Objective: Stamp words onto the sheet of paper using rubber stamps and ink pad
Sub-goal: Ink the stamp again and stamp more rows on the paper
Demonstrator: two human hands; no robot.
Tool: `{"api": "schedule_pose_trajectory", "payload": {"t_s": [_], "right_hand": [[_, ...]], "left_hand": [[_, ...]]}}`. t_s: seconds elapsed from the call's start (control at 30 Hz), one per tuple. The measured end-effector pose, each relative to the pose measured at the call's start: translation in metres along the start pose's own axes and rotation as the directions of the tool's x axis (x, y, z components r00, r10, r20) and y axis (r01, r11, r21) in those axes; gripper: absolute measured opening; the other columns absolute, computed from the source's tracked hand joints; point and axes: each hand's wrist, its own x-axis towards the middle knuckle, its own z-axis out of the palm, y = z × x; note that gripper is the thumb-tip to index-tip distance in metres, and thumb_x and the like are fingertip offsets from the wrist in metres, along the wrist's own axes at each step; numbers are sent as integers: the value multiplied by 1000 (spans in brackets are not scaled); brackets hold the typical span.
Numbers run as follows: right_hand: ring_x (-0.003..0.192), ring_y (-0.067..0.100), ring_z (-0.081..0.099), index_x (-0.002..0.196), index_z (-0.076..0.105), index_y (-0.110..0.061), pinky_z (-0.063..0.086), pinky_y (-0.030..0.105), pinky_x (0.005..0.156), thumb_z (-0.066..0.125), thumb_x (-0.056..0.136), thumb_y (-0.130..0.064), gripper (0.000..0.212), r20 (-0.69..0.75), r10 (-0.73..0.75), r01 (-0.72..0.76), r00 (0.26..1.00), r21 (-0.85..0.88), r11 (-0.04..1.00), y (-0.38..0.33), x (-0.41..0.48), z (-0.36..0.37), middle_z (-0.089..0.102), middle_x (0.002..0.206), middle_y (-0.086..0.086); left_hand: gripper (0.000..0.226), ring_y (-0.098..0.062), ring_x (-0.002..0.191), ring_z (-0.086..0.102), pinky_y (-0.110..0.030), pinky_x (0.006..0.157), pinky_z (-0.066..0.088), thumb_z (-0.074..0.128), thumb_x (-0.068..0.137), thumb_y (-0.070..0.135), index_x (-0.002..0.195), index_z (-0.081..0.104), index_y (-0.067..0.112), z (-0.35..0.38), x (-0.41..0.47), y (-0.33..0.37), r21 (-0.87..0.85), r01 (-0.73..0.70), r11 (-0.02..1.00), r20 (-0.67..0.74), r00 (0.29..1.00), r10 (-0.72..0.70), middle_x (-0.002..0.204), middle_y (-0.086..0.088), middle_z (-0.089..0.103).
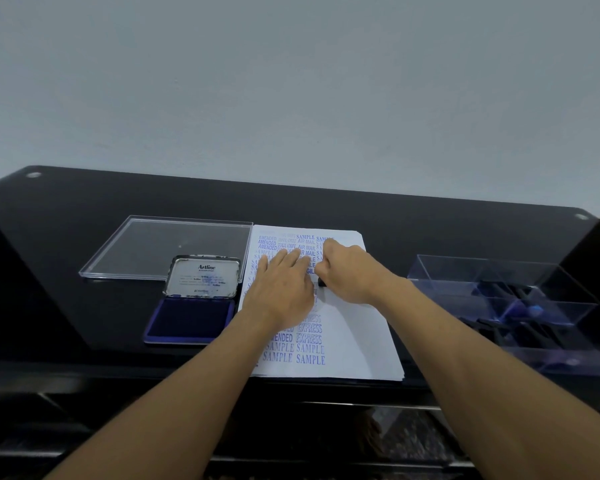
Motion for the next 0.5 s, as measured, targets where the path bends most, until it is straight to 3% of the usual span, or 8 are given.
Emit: {"api": "schedule_pose_trajectory", "payload": {"t_s": [0.27, 0.5], "right_hand": [[59, 20, 42, 94, 38, -11, 31, 33, 50, 41, 101, -22, 14, -22, 8, -7, 1000, 18, 1000, 1, 0, 3, 52, 74, 8], [60, 22, 48, 101, 39, -12, 36, 34, 53, 42, 102, -26, 14, -42, -2, 4, 999, 32, 999, 3, -2, 8, 56, 77, 9]], "left_hand": [[45, -21, 143, 23, -50, 121, 11, 27, 100, 23, 143, 40, 15, 2, 1, -1, -1, 13, 1000, 3, 1000, -13, 155, -2, 33], [48, -20, 148, 16, -48, 121, 6, 26, 103, 23, 149, 35, 15, -1, -2, 1, 3, 14, 1000, 9, 1000, -14, 160, -3, 26]]}}
